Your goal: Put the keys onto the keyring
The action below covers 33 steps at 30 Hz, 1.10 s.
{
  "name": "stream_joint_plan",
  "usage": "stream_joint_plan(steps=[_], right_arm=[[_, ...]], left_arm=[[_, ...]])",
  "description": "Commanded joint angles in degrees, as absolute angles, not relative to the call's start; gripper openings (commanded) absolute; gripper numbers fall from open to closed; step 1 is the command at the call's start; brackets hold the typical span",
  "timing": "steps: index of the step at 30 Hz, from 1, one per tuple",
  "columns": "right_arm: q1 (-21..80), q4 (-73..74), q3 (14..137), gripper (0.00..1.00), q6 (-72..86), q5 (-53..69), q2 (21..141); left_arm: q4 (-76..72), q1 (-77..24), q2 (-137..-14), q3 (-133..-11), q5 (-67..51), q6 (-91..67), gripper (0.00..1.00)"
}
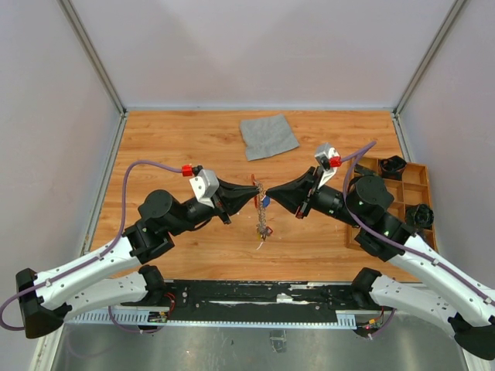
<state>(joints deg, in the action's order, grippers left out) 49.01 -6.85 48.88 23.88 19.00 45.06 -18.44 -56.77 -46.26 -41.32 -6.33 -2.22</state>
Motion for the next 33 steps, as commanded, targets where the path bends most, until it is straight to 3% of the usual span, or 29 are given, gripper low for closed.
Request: stream_joint_plan(steps=[1, 33], right_arm=[[49.7, -11.8, 48.1, 0.01, 27.2, 17.1, 44.4], [49.7, -11.1, 48.0, 0.01, 29.6, 14.5, 46.3]], left_arm=[[-23.0, -57.3, -45.1, -41.5, -5.3, -2.6, 0.01], [-22.8, -57.3, -45.7, -42.1, -6.2, -2.3, 0.01]])
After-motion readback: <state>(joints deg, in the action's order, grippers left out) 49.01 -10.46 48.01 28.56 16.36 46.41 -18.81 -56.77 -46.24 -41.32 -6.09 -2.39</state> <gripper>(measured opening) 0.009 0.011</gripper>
